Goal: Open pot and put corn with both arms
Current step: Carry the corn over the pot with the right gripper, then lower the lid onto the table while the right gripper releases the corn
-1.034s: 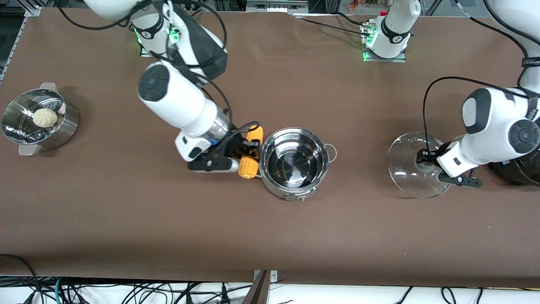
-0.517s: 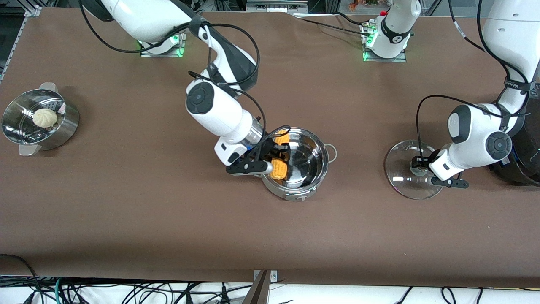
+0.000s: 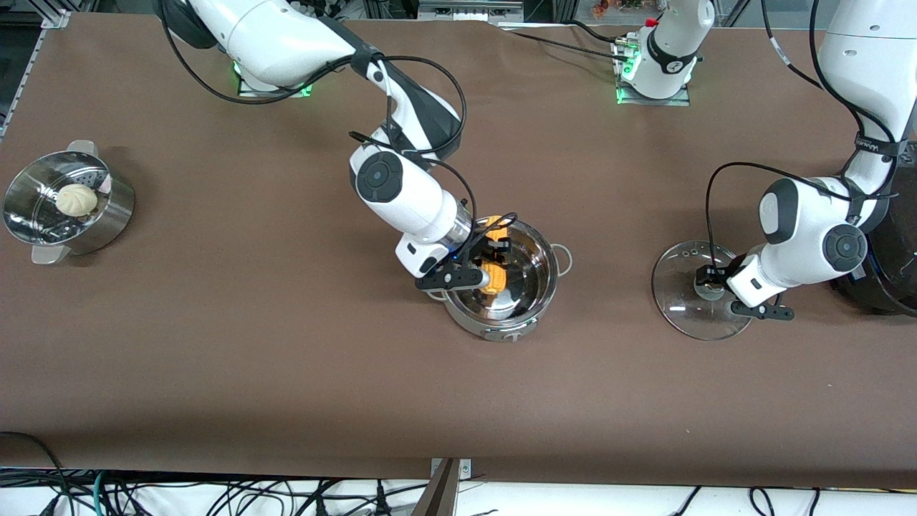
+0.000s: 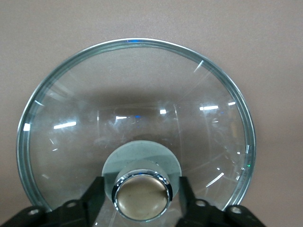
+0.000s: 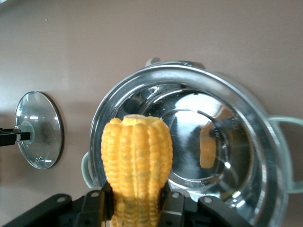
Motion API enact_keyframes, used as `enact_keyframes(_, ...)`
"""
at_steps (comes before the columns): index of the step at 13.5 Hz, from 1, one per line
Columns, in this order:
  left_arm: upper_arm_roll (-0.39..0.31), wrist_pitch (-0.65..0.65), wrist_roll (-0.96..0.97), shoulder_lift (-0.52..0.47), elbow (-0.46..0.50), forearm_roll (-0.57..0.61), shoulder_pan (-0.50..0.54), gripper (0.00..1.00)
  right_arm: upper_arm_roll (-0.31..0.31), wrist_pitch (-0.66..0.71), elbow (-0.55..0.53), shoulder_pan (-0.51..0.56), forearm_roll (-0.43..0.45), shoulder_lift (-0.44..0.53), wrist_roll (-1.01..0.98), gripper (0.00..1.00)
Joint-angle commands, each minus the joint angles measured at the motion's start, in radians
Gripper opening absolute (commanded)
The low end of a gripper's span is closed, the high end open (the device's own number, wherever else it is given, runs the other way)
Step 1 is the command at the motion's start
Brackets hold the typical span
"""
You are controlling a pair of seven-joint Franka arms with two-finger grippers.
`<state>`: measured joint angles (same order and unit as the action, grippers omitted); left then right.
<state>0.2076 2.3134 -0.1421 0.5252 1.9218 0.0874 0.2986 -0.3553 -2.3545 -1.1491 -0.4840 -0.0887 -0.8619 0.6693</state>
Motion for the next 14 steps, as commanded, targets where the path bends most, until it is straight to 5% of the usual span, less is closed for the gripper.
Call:
enact_keyframes(1, 0.010, -0.040, -0.002, -0.011, -0.026, 0.026, 0.014, 1.00, 0.006, -0.041, 0.049, -0.021, 0.003, -0.051, 0.013, 0.38)
enact_keyframes(3, 0.012, -0.080, -0.004, -0.063, -0.046, 0.026, 0.014, 1.00, 0.006, -0.058, 0.048, -0.022, 0.003, -0.065, 0.013, 0.46)
enact_keyframes(5, 0.021, -0.103, -0.004, -0.149, -0.046, 0.015, 0.013, 1.00, 0.015, -0.058, 0.045, -0.022, 0.003, -0.065, 0.015, 0.67)
enact_keyframes(7, 0.029, -0.158, -0.002, -0.243, -0.058, -0.030, 0.005, 1.00, 0.019, -0.058, 0.038, -0.022, 0.006, -0.068, 0.018, 1.00)
enact_keyframes(11, 0.061, -0.489, 0.018, -0.330, -0.238, -0.074, 0.002, 1.00, 0.022, -0.046, 0.032, -0.013, 0.084, -0.045, 0.010, 1.00)
enact_keyframes(14, 0.078, -0.702, 0.016, -0.329, -0.415, -0.071, -0.001, 1.00, 0.065, 0.122, -0.004, 0.053, 0.090, 0.085, -0.031, 1.00)
